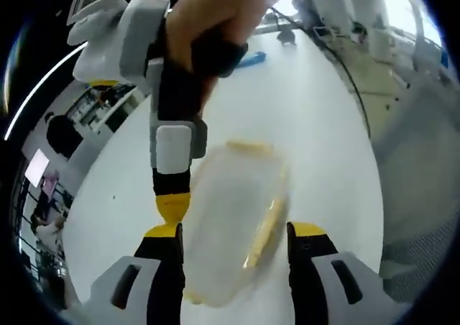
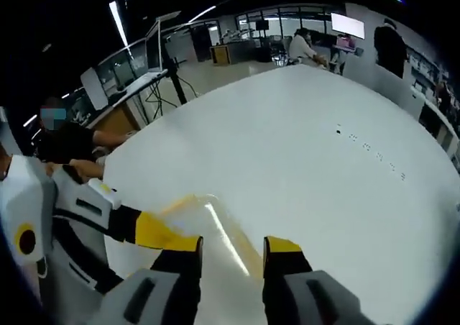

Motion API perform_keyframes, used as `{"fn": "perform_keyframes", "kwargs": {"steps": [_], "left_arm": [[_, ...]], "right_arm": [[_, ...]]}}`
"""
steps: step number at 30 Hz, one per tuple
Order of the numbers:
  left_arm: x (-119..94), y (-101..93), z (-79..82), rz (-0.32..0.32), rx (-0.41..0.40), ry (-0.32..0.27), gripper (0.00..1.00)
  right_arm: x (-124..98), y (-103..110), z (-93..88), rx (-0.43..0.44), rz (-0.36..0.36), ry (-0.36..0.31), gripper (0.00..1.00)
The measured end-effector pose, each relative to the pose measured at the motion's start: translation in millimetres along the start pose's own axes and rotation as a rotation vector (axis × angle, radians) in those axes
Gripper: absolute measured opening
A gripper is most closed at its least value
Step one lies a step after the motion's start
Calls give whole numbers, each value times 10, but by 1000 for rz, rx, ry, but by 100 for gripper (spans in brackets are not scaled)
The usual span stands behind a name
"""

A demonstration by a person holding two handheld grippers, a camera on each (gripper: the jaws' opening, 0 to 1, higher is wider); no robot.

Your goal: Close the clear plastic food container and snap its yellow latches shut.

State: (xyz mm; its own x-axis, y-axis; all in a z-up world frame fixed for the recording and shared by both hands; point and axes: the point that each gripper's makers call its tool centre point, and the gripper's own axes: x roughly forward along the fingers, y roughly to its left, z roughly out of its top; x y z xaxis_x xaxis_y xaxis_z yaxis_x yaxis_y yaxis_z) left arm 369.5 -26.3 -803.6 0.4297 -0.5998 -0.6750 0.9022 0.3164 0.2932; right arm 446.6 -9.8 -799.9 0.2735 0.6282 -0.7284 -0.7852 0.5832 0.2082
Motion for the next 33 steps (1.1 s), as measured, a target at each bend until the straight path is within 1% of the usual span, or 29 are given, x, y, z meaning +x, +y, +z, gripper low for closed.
{"fn": "perform_keyframes", "kwargs": {"steps": [1, 2, 3, 5, 8, 9, 11, 12, 16, 19, 22, 24, 26, 31, 33], "left_arm": [[-21, 1, 6, -1, -17, -7, 58], [-28, 2, 8, 0, -21, -9, 59], [-35, 2, 11, 1, -27, -11, 59], [-51, 5, 18, 2, -50, -18, 60], [-110, 40, 49, 18, -159, -58, 61], [-129, 59, 46, 23, -177, -63, 61], [-157, 102, -1, 35, -199, -60, 62], [-168, 122, -40, 40, -208, -55, 62], [-203, 164, -132, 55, -235, -50, 65], [-217, 196, -186, 61, -250, -46, 65], [-227, 257, -266, 81, -282, -34, 65], [-247, 297, -299, 96, -312, -36, 65], [-256, 318, -335, 99, -343, -35, 65], [-244, 339, -428, 102, -388, -26, 65], [-236, 347, -459, 103, -404, -25, 65]], "right_arm": [[-33, -3, 22, 14, -3, -31, 32], [-45, -14, 18, 32, -11, -47, 32], [-57, -51, -18, 61, -27, -52, 32], [-79, -96, -76, 76, -53, -53, 33], [-165, -85, -132, 103, -81, -77, 35], [-189, -82, -146, 107, -86, -83, 35], [-242, -87, -187, 130, -108, -100, 35], [-273, -108, -220, 137, -132, -107, 35], [-358, -154, -310, 142, -185, -115, 37], [-408, -115, -362, 160, -181, -123, 37], [-450, -86, -427, 159, -202, -126, 38], [-489, -88, -480, 160, -228, -127, 38], [-519, -70, -540, 163, -237, -125, 38], [-553, -18, -688, 195, -245, -126, 38], [-583, -13, -725, 212, -255, -136, 37]]}}
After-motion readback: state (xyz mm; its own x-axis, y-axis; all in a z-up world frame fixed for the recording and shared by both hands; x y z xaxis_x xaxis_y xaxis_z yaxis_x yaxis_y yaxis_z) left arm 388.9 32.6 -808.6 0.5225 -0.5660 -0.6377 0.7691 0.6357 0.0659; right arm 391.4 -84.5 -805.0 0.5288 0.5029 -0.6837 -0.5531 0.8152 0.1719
